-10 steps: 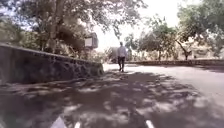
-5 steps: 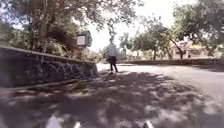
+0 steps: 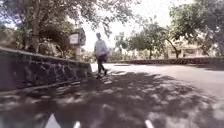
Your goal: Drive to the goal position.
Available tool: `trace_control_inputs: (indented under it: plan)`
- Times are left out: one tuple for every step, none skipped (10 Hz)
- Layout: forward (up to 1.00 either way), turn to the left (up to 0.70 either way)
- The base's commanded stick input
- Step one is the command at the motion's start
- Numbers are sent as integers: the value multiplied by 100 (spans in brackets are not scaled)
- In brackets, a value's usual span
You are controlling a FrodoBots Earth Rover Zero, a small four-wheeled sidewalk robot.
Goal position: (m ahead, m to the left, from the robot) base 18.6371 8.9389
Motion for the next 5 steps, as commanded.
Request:
trace_control_inputs:
  plan:
    - [50, -25]
    - [50, -25]
    - [50, -25]
    - [50, -25]
    - [50, -25]
